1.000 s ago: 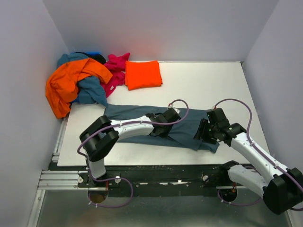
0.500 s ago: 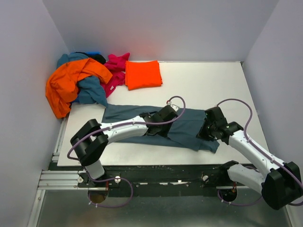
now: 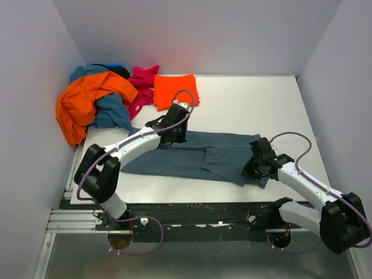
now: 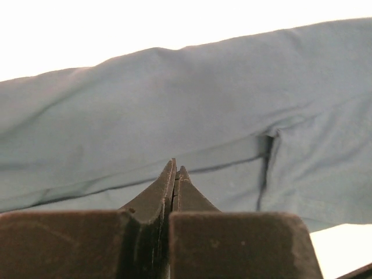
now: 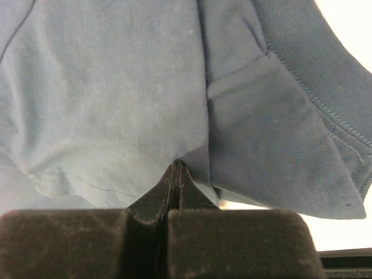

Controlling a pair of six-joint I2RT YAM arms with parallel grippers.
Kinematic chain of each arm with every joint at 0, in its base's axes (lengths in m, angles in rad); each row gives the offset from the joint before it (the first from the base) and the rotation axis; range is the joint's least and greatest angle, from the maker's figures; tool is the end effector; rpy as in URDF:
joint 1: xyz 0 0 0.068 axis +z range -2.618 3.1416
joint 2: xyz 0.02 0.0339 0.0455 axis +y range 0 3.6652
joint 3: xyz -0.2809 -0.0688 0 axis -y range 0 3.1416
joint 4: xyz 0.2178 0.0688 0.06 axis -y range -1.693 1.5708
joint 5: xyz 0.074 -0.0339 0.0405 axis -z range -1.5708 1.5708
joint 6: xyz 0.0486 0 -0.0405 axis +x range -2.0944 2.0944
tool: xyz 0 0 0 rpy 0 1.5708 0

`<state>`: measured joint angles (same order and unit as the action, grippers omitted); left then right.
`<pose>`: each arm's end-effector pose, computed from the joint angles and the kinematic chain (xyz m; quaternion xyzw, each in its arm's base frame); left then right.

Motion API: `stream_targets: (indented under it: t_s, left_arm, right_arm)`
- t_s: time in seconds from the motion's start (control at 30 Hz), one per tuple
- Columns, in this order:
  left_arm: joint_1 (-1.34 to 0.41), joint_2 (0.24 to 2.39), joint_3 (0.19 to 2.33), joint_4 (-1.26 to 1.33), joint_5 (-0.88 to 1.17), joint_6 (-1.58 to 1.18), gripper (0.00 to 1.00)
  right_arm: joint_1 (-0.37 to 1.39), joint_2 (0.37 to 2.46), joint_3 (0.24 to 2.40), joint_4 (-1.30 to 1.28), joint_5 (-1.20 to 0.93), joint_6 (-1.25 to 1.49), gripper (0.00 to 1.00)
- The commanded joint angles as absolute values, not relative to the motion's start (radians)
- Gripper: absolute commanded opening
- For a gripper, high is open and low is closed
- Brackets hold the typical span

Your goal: Fold and stack the t-shirts

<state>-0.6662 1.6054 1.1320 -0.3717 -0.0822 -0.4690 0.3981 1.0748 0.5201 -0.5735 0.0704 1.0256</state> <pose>0.2636 -0.2021 0.2567 0.0774 0.9310 -0.1583 0.3197 0.1447 0.0571 0.1862 0.3083 0.9250 0.1173 0.1885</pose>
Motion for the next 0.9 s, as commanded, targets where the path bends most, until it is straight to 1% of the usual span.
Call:
stream_targets:
  t_s: [0.0,0.1,0.27,0.43,0.57,0.73,0.87]
  left_arm:
    - [-0.559,1.623,1.14,-0.365,-0.117,-0.479,0.0]
    - [-0.494,1.594,1.111,-0.359,-0.132,-0.494,0.0]
    - [-0.453,1.499,1.023,-0.313,-0.195,-0.56,0.0]
    - [-0.397,1.385,0.905,-0.259,-0.259,-0.638,0.0]
    - [-0.388,1.289,0.818,-0.221,-0.33,-0.687,0.0]
    - [-0.371,1.261,0.782,-0.222,-0.356,-0.703,0.0]
    - [-0.365,1.246,0.769,-0.212,-0.36,-0.712,0.0]
  right_arm:
    - [0.4,1.06,0.52,-0.578,0.164,1.094,0.01]
    - [0.394,1.066,0.57,-0.586,0.199,1.065,0.01]
    - [0.371,1.114,0.696,-0.63,0.288,1.008,0.01]
    - [0.273,1.224,0.732,-0.562,0.216,0.974,0.01]
    - [0.224,1.327,0.755,-0.514,0.178,0.974,0.01]
    - [0.169,1.454,0.83,-0.512,0.17,0.973,0.01]
    - [0.068,1.546,0.877,-0.531,0.155,0.971,0.01]
